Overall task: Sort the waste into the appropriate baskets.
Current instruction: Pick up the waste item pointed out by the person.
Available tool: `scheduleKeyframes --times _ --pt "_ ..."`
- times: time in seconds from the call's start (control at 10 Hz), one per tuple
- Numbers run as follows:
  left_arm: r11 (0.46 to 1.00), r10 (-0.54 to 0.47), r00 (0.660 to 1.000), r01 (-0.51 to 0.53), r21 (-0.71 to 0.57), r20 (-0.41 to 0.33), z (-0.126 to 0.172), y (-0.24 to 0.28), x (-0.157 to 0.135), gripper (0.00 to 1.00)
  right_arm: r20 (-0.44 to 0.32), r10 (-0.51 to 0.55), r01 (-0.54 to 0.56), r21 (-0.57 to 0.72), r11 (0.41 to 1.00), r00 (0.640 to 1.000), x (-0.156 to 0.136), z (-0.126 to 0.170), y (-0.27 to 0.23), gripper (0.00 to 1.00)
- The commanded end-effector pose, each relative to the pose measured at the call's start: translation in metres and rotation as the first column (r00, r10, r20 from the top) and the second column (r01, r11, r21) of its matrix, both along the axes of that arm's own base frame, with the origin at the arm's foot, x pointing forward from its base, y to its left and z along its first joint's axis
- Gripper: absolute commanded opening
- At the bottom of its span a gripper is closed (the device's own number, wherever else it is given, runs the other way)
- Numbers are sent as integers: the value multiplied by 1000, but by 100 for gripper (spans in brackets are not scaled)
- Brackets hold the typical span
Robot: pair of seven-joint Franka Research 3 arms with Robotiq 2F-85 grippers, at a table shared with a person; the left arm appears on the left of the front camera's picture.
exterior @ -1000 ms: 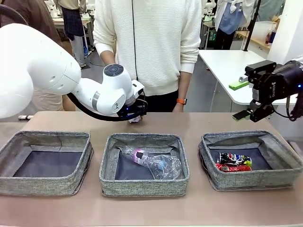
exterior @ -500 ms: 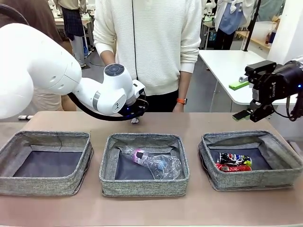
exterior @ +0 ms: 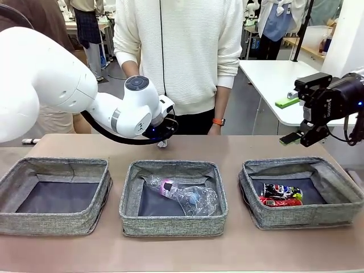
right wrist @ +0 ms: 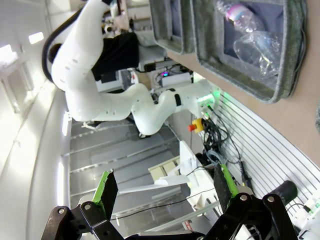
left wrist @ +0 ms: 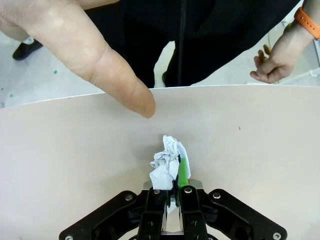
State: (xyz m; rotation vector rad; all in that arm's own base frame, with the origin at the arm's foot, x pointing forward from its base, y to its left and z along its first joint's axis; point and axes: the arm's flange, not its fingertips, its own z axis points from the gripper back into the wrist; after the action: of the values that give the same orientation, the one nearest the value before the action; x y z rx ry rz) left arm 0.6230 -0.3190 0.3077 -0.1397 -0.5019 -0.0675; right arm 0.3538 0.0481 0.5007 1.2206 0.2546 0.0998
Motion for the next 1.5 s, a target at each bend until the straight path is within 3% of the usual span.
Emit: scheduleKeyframes --times 0.0,0.2,0.4,0.5,0.6,0.8,0.9,1.0,1.2,1.3,1.4 --pt "1000 5 1000 -5 -6 -16 8 -1 -12 0 -17 -9 9 12 1000 1000 1 7 1 100" --pt "998 -49 997 47 -38 -53 38 -8 -34 0 -17 -9 9 12 1000 1000 1 7 1 100" --pt "1000 -26 991 26 -8 -131 124 -20 -72 0 -17 -9 9 12 1000 1000 1 7 1 100" --pt "997 -78 984 78 -5 -158 167 -26 -88 0 -17 -9 9 12 1000 1000 1 7 1 100" --pt "992 -120 978 126 24 -169 206 -31 -98 0 -17 -9 9 12 1000 1000 1 7 1 100" --pt "995 -81 985 89 44 -155 276 -27 -110 0 -17 -9 9 12 1000 1000 1 7 1 100" --pt "998 -53 987 56 13 -152 279 -11 -114 0 -17 -9 9 12 1000 1000 1 7 1 100" --pt "995 -85 986 92 44 -144 268 -34 -130 0 -17 -9 9 12 1000 1000 1 7 1 100" --pt "995 -85 986 92 44 -144 268 -34 -130 0 -17 -9 9 12 1000 1000 1 7 1 100" --pt "996 -71 986 79 42 -150 285 -27 -128 7 -17 -9 9 12 1000 1000 1 7 1 100" --pt "982 -126 962 156 109 -244 264 -20 -130 7 -17 -9 9 12 1000 1000 1 7 1 100"
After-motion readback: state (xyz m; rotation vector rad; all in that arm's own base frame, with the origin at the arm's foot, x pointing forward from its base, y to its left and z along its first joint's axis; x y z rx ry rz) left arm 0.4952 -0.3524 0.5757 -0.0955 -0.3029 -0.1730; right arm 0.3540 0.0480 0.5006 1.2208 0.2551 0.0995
